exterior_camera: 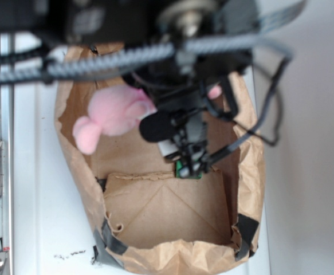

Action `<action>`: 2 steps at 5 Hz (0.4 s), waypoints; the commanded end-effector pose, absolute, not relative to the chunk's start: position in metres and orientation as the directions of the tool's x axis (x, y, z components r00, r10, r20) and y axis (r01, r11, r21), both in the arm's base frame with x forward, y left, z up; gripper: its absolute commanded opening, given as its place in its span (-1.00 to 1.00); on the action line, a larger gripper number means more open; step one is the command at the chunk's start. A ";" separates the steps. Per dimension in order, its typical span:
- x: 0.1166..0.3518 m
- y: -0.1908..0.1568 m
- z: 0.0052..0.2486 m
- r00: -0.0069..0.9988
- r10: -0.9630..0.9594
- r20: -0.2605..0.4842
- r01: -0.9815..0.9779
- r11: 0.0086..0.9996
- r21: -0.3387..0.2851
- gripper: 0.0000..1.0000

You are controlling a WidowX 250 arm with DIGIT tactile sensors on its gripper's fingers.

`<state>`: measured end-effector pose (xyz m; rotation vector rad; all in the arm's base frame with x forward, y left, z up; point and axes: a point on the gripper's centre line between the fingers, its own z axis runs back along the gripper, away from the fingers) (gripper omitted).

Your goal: Grab the pink bunny.

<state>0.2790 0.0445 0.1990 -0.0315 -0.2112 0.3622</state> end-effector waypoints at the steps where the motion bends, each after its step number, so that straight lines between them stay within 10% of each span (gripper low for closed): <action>1: 0.263 0.029 0.238 0.893 0.321 0.316 -0.301 0.947 -0.112 -1.00; 2: 0.256 0.022 0.234 0.885 0.302 0.355 -0.279 0.953 -0.116 -1.00</action>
